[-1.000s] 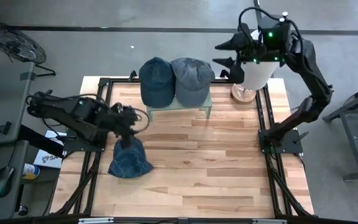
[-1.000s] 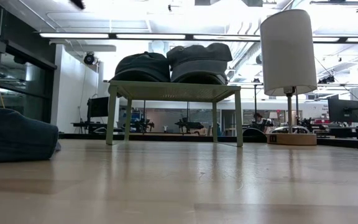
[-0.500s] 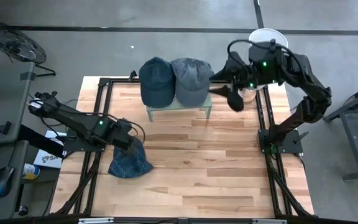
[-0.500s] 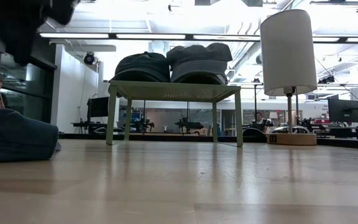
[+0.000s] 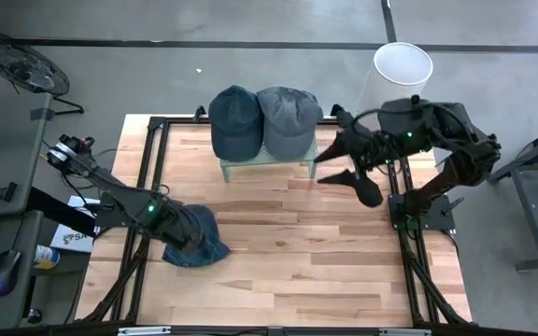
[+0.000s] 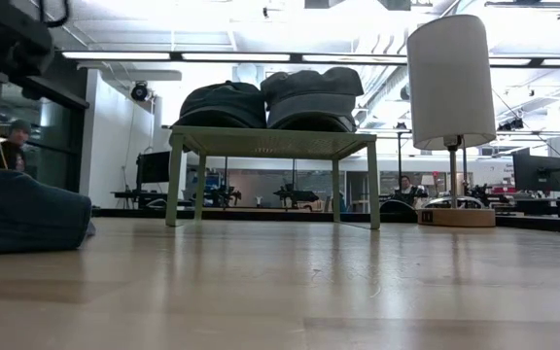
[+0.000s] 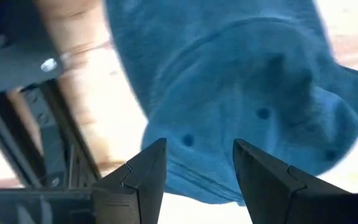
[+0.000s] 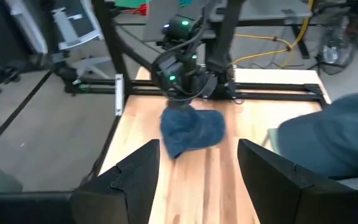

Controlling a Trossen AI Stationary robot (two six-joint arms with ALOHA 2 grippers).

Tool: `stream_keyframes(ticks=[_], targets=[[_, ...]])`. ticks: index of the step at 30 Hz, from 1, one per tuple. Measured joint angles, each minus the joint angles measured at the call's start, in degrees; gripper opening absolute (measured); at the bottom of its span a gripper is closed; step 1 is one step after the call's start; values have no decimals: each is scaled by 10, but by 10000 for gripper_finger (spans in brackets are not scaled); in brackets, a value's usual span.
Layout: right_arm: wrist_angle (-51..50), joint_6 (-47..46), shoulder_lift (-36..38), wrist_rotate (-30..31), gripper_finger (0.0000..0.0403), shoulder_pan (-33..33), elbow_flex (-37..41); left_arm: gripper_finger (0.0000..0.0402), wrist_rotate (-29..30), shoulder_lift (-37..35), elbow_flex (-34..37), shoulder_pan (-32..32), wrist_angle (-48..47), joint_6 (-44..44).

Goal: Pick & Place hat
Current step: Stack the blue cap on the blue cap on the shelf

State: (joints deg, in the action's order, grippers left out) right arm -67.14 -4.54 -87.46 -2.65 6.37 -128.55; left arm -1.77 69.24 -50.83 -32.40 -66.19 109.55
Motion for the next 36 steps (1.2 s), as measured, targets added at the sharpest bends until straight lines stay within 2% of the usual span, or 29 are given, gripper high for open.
stream_keyframes(ticks=[7, 13, 20, 28, 36], targets=[[-2, -11, 0, 29, 207, 60, 0, 179, -11, 29, 0, -55, -4, 101], [-12, -32, 0, 62, 208, 110, 0, 179, -40, 66, 0, -82, 13, 153], [-13, -49, 0, 94, 208, 160, 0, 179, -38, 103, 0, -105, 41, 200], [-13, -60, 0, 136, 209, 203, 0, 179, -16, 133, 0, -105, 111, 208], [-13, -70, 0, 139, 209, 222, 0, 179, -3, 136, 0, -105, 145, 172]])
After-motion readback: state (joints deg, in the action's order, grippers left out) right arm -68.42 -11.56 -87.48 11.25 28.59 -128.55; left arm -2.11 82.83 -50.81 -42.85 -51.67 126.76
